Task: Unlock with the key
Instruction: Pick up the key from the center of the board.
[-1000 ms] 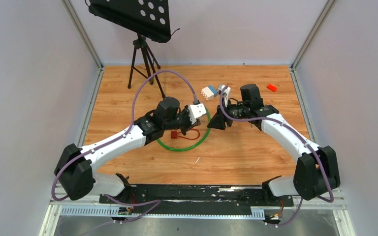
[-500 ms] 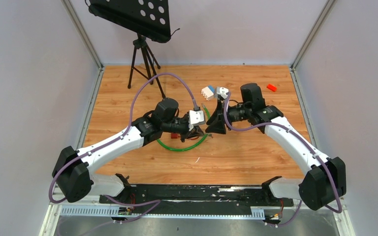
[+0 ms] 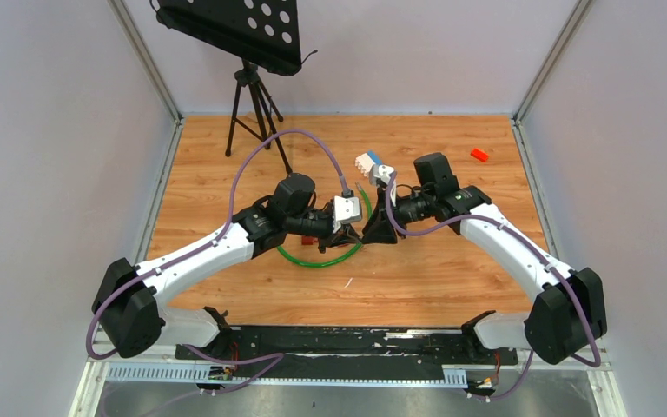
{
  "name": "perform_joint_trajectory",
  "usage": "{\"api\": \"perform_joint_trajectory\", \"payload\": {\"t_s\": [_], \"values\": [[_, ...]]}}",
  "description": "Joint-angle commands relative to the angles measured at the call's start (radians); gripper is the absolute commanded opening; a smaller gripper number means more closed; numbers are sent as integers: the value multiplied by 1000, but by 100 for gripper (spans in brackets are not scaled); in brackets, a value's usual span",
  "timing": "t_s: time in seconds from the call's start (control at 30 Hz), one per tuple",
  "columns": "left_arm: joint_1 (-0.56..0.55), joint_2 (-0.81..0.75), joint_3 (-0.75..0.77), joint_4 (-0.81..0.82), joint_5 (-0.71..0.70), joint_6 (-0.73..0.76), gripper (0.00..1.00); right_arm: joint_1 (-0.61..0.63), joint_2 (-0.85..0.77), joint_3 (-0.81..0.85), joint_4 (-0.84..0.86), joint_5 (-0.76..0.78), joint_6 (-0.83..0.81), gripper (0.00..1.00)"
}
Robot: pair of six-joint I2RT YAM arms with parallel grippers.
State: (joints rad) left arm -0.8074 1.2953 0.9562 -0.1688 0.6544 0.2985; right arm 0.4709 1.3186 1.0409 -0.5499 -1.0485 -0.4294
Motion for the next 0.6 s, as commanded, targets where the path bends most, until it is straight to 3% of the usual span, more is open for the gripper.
{"api": "perform_joint_trajectory", "payload": {"t_s": [0.0,0.57], "values": [[-3,-24,16,1,19,20,0,5,-1,42,-25,-16,-52,31],[-3,-30,0,15,9,17,0,6,-8,42,-26,-5,-54,0]]}}
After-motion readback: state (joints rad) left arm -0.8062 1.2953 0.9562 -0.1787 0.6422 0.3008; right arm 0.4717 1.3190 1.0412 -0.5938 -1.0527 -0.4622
